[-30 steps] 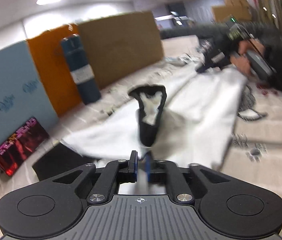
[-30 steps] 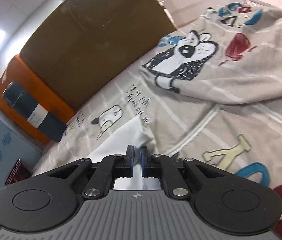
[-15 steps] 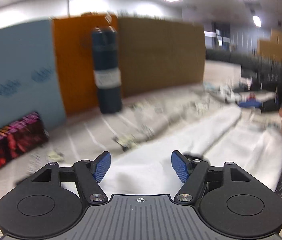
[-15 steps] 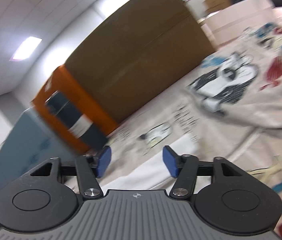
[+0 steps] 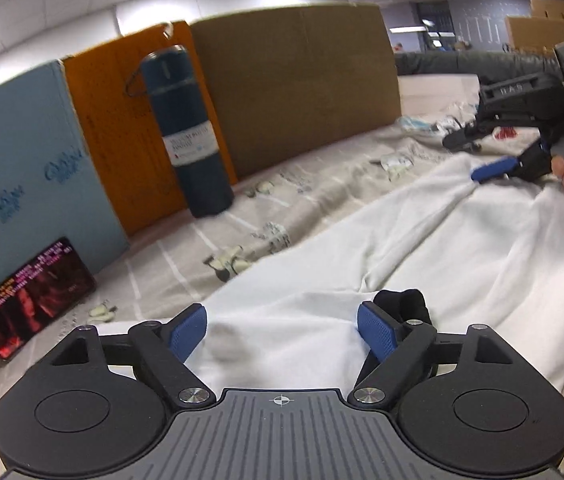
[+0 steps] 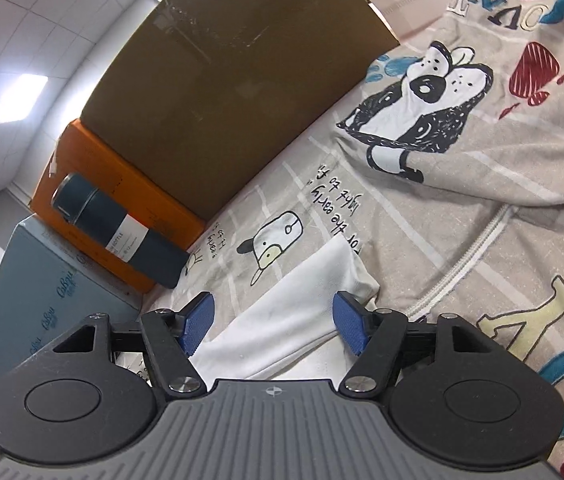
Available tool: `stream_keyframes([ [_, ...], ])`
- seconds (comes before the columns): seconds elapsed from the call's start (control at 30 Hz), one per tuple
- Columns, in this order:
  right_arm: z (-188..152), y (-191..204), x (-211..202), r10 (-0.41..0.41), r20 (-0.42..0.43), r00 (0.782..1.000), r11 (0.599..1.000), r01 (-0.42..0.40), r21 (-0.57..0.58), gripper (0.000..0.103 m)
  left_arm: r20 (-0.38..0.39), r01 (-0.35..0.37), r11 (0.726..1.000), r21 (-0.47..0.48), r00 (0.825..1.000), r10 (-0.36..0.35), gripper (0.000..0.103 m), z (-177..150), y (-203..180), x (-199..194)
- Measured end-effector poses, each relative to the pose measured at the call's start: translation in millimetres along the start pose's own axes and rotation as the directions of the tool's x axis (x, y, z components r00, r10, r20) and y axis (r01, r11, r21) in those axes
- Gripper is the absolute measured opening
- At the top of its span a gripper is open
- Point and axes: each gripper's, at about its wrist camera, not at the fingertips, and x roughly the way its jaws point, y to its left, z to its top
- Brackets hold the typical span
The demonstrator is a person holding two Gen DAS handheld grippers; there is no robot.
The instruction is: Fold clothes
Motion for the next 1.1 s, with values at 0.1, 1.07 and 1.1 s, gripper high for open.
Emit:
stream_keyframes([
  [0.1,7,0,-11,0.030,0.024,0.999,1.000,-0.030,-0.002,0.073,0.109,-0.004,1.000,0.004,0.994,0.003,0.086,5,1,-23],
  [1.07,56,-26,40,0.152,-0.249,0.957,0.961,-0.202,-0.189,0.063,0.148,0.095,0.870,0.484,0.971,-0.189,0.097,39,-206,18],
  [1.1,54,-26,40,0.135,-0.235,0.963,0.961,-0.184,-0.204,0.052,0.157,0.085,0.872,0.483,0.971,-0.182,0.095,41,-210,22],
])
